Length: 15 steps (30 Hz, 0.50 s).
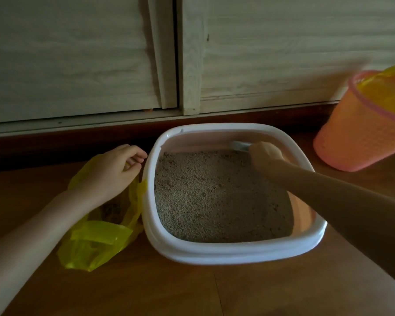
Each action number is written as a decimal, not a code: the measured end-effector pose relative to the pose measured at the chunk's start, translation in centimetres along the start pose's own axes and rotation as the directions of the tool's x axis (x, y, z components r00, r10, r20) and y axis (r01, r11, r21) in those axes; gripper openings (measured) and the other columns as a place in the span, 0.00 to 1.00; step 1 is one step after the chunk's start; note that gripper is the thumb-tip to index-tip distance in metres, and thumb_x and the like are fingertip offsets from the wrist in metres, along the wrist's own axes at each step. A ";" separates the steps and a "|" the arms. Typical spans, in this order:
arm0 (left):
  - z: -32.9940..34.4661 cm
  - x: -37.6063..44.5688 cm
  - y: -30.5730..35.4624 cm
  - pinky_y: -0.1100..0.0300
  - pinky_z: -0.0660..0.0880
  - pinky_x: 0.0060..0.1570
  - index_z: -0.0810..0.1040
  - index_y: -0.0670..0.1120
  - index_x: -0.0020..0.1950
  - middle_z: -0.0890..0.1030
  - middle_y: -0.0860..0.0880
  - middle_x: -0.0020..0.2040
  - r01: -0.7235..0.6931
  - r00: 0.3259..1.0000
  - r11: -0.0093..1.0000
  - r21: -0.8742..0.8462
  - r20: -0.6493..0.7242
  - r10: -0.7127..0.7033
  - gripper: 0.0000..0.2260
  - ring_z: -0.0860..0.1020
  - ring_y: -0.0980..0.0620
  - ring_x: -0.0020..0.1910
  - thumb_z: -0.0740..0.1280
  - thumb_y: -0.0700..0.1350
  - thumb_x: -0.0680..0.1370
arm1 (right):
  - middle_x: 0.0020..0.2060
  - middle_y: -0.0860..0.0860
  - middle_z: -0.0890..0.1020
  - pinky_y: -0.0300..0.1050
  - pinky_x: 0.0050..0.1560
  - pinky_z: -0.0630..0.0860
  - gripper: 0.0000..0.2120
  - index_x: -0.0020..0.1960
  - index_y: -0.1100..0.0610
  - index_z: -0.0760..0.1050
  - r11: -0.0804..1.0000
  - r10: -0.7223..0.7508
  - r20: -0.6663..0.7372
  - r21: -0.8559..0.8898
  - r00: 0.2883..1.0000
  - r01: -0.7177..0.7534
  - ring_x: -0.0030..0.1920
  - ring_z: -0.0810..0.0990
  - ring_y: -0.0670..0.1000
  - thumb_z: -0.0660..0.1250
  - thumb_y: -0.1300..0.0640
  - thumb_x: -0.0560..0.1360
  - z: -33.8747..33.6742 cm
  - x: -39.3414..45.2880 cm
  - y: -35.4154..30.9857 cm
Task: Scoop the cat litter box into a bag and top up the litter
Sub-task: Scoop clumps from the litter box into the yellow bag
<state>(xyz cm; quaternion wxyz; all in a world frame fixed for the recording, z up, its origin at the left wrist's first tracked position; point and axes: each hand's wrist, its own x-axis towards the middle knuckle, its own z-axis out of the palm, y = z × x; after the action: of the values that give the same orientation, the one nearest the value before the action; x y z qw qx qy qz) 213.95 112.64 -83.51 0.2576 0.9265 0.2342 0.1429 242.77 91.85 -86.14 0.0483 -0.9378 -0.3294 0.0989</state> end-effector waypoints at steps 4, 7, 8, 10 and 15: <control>0.4 -0.3 0.7 0.70 0.69 0.40 0.78 0.49 0.55 0.76 0.54 0.50 -0.013 1.000 1.000 0.011 0.011 0.013 0.09 0.75 0.61 0.46 0.65 0.39 0.77 | 0.50 0.57 0.81 0.44 0.50 0.76 0.10 0.57 0.64 0.77 0.981 -0.052 0.076 -0.182 0.996 0.065 0.51 0.80 0.55 0.60 0.65 0.79 0.8 0.4 -2.2; 0.8 -0.3 0.5 0.64 0.74 0.44 0.79 0.48 0.54 0.76 0.55 0.48 -0.037 0.999 0.999 -0.023 0.019 0.038 0.09 0.76 0.61 0.46 0.65 0.39 0.76 | 0.54 0.57 0.80 0.44 0.52 0.77 0.11 0.59 0.62 0.76 0.946 -0.104 0.091 -0.298 0.990 0.127 0.53 0.80 0.54 0.60 0.66 0.78 1.5 0.2 -3.3; 1.0 -0.3 0.4 0.62 0.75 0.44 0.79 0.47 0.54 0.76 0.55 0.48 -0.040 0.999 0.999 -0.028 0.022 0.040 0.09 0.76 0.60 0.46 0.65 0.38 0.76 | 0.55 0.57 0.80 0.45 0.52 0.76 0.12 0.60 0.62 0.76 0.943 -0.108 0.100 -0.304 0.989 0.134 0.54 0.80 0.55 0.60 0.66 0.78 1.8 0.3 -3.4; 1.2 -0.2 0.4 0.64 0.74 0.44 0.79 0.47 0.55 0.76 0.55 0.48 -0.043 0.999 0.999 -0.024 0.021 0.044 0.09 0.76 0.60 0.46 0.65 0.38 0.76 | 0.56 0.57 0.79 0.46 0.53 0.76 0.13 0.61 0.62 0.75 0.933 -0.123 0.125 -0.323 0.984 0.158 0.55 0.79 0.55 0.60 0.66 0.78 2.4 0.3 -3.4; 1.4 0.0 0.9 0.64 0.73 0.43 0.78 0.47 0.55 0.75 0.55 0.48 -0.048 0.999 0.998 -0.035 0.017 0.049 0.09 0.75 0.60 0.46 0.65 0.37 0.77 | 0.58 0.56 0.79 0.46 0.52 0.76 0.14 0.62 0.62 0.74 0.915 -0.125 0.207 -0.355 0.970 0.193 0.55 0.79 0.55 0.61 0.66 0.78 2.5 -1.0 -3.8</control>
<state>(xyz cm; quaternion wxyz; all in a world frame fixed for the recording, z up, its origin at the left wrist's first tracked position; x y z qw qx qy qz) 214.81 111.35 -84.17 0.2722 0.9286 0.2067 0.1447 239.13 94.25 -87.83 -0.1527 -0.8870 -0.4205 0.1144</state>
